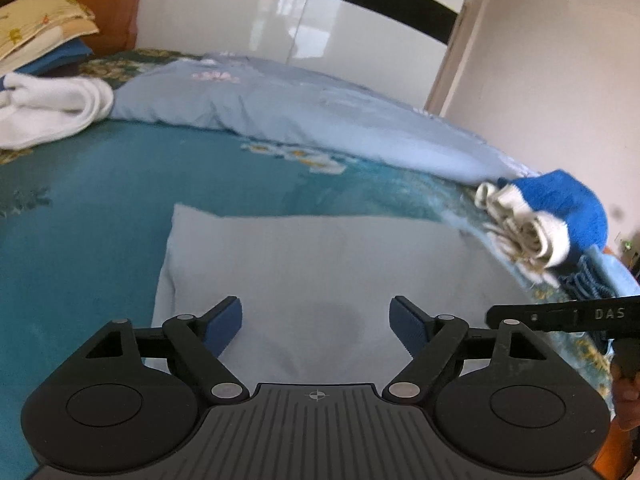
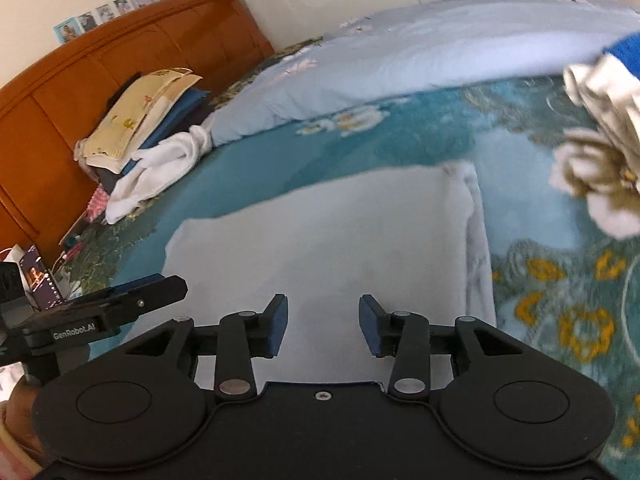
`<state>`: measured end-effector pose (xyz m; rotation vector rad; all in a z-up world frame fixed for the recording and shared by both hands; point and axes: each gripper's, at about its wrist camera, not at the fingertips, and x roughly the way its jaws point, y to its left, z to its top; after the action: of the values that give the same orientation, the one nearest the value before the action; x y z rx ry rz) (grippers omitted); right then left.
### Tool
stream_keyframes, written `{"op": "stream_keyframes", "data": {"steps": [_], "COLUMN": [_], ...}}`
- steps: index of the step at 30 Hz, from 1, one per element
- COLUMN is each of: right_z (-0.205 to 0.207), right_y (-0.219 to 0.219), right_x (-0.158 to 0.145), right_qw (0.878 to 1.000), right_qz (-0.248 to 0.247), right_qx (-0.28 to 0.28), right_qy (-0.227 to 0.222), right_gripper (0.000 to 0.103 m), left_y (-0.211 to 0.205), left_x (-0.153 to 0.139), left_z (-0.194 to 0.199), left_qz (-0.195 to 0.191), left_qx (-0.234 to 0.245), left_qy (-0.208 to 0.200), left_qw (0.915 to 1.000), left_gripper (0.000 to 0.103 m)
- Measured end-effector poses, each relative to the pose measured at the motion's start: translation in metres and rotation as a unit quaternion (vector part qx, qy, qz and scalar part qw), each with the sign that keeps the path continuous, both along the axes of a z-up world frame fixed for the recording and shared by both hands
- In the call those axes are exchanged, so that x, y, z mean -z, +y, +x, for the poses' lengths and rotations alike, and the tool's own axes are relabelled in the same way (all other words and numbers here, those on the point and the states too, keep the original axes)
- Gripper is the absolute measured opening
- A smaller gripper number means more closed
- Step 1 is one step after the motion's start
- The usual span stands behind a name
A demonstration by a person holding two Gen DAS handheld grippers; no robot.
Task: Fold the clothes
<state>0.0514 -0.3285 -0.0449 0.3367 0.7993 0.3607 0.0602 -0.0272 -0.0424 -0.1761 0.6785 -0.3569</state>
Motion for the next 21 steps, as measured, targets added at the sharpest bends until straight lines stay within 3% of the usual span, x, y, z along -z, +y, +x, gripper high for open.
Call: {"op": "stream_keyframes", "data": {"steps": [13,21], "right_z": [-0.014,-0.021], "right_y": [-0.006,-0.005], "right_x": [0.011,0.003], "right_qw": [1.000,1.000], "right_qz": [-0.016,-0.009], "right_qx": [0.010,0.006], "right_qy": [-0.002,-0.012], "right_gripper": [0.035,0.044], "left_y": [0.004,0.007], "left_x": [0.009,-0.001], "left_z": [-0.005,-0.011], "left_qz": [0.005,-0.009], "left_qx": [0.001,0.002], "left_qy": [0.004,-0.008], "left_qw": [1.0000,0.9999], "left_gripper": [0.080,0.080]}}
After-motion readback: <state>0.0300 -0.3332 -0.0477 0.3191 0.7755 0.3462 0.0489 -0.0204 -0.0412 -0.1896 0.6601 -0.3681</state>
